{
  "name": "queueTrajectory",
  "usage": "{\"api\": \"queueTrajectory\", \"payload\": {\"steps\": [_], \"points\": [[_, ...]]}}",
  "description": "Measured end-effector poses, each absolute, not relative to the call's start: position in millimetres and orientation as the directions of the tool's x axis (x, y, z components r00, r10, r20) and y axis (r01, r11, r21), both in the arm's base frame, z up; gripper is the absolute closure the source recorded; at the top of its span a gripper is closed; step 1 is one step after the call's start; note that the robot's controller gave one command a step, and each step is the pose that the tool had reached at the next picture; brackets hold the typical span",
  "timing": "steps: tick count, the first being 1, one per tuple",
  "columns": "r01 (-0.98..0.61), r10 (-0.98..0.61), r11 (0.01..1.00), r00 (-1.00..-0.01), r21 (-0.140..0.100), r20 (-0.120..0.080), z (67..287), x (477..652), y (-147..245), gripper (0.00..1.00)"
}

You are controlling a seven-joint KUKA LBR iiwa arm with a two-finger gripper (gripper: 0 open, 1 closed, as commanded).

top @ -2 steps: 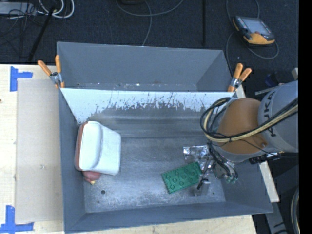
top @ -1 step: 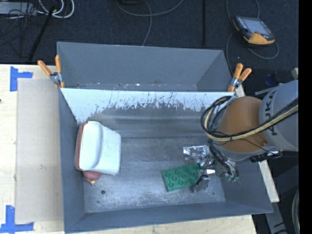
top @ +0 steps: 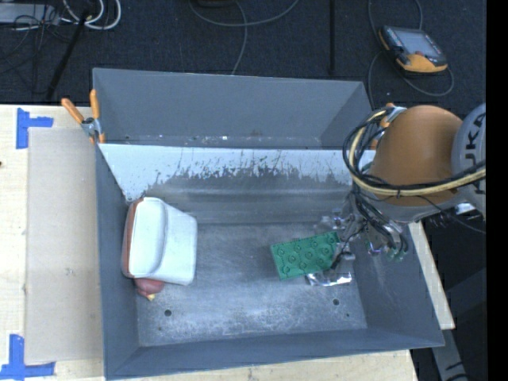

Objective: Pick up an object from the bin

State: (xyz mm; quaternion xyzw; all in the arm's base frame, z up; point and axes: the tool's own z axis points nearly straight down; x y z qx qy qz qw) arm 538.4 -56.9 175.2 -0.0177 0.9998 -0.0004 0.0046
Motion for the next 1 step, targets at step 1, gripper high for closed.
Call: {"api": "queueTrajectory", "payload": {"steps": [1], "points": [[-0.036,-0.036,0.999,-0.999,-0.002,-0.011,261.3,573.4,-66.9,1.00]]}}
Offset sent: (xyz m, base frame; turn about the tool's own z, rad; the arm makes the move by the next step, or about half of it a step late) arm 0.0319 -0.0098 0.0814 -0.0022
